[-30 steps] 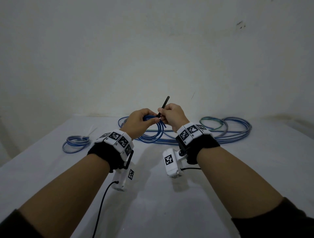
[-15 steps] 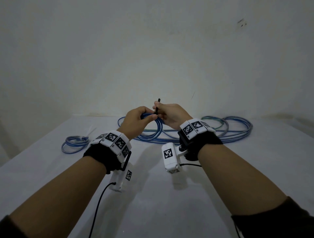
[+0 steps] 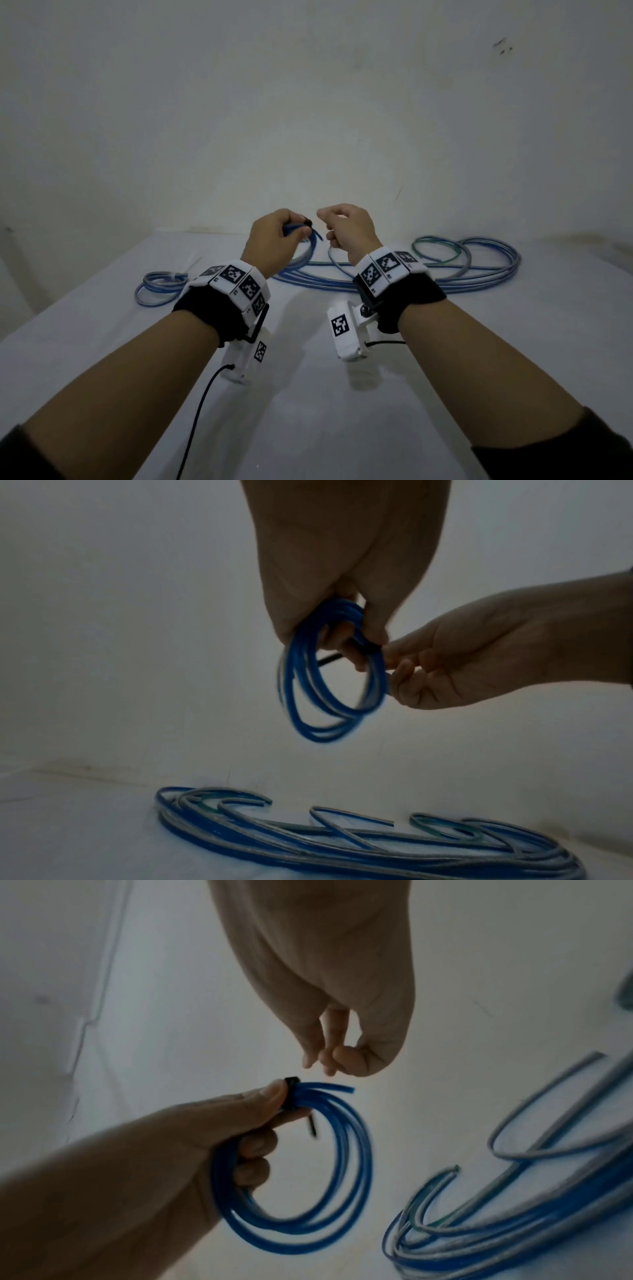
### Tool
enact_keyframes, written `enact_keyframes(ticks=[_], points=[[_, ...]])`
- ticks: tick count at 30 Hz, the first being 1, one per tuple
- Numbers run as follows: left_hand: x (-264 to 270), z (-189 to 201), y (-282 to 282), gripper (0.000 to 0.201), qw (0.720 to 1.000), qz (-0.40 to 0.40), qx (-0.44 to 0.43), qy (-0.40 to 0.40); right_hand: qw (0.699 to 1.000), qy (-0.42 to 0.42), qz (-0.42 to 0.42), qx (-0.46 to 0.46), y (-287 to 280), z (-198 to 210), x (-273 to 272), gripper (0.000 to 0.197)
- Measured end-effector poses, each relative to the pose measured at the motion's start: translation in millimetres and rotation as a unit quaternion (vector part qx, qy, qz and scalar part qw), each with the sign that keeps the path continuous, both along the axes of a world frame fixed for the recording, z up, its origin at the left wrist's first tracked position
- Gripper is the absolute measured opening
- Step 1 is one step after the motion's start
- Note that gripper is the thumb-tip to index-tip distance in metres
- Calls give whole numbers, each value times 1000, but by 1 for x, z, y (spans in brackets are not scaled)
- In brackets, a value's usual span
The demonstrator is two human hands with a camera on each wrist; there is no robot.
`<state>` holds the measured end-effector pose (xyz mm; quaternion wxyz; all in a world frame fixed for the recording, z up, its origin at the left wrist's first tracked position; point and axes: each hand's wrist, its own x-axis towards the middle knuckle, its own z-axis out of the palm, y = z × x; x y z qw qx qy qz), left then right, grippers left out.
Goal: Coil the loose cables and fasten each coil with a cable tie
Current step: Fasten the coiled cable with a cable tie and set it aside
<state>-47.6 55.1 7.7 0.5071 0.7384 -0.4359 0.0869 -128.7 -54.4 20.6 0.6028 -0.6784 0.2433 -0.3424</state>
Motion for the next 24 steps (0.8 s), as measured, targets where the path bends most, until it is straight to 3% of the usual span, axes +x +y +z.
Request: enact_keyframes(ticks=[2,5,9,12,14,16,19,21,24], points=[[10,4,5,12,997,64,-37,8,1000,-16,11,-2,11,0,2,17],[16,6,15,16,995,85,-40,17,994,-22,100,35,31,3,10,23],[20,3,31,34,987,-1,-34,158,985,-14,161,68,55,5,27,28],[27,4,48,33,968,-48,-46,240,982,-9,180,61,66,0,40,29],[37,7,64,29,976,-40,-23,212,980,-16,184,72,71,-5,50,25],[51,9,81,30,990,-7,45,131,978,-21,184,96,77,-9,64,24],[84,7,104,31,989,58,127,56,964,-23,212,157,91,-13,86,23],[106,4,121,33,978,128,140,92,947,-34,236,215,103,-13,103,18],[132,-2,142,33,964,129,130,193,928,-36,260,264,119,-15,125,10]])
